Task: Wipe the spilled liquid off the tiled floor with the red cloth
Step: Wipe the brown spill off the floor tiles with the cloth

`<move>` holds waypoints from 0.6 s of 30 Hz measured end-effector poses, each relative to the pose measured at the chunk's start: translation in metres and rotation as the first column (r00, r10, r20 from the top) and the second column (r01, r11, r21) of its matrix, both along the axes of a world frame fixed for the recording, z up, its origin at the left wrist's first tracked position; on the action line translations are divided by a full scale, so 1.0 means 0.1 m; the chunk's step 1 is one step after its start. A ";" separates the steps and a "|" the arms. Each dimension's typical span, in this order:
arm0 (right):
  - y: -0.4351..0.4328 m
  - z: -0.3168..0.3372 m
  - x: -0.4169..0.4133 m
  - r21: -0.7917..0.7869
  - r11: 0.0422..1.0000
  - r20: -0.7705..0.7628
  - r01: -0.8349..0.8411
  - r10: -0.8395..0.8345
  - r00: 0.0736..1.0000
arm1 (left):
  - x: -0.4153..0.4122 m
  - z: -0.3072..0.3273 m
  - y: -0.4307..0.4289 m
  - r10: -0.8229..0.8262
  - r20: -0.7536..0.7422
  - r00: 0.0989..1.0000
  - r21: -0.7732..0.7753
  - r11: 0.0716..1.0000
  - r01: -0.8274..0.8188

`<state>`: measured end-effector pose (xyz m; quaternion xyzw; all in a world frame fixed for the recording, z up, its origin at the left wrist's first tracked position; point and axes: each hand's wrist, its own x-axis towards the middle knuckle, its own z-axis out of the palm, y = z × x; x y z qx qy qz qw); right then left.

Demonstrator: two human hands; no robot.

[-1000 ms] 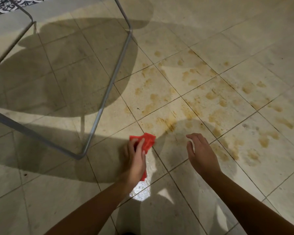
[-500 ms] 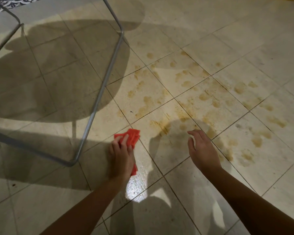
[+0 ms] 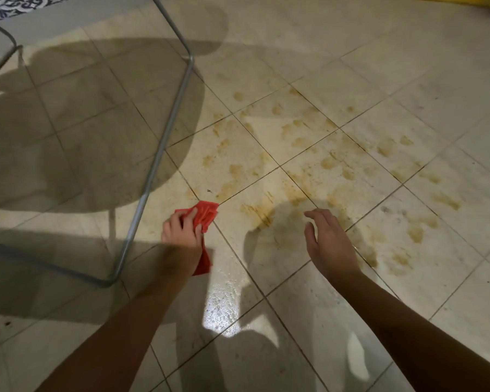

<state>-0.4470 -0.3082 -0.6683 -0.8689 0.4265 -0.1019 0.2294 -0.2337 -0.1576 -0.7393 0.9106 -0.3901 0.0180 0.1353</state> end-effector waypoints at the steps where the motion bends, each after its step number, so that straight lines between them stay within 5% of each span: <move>1: -0.01 0.00 -0.02 -0.002 1.000 -0.006 0.000 0.000 1.000 | -0.05 -0.01 0.06 0.000 -0.019 1.000 -0.009 1.000 0.000; 4: -0.03 -0.01 -0.05 0.013 1.000 -0.015 0.017 -0.017 1.000 | -0.50 0.09 0.17 -0.050 -0.241 0.969 -0.128 0.992 0.019; 6: -0.03 0.00 -0.04 0.025 0.999 -0.017 0.024 -0.024 1.000 | -0.86 0.09 0.19 -0.198 -0.344 0.918 -0.110 0.979 0.170; 12: -0.08 0.03 -0.04 -0.015 1.000 -0.003 0.017 -0.017 1.000 | -0.85 0.06 -0.22 -0.347 -0.292 0.891 0.036 0.927 0.373; 18: -0.16 0.04 -0.16 -0.046 0.997 -0.004 0.066 -0.066 0.998 | -0.39 0.11 -0.39 -0.151 -0.210 0.966 -0.013 0.988 0.152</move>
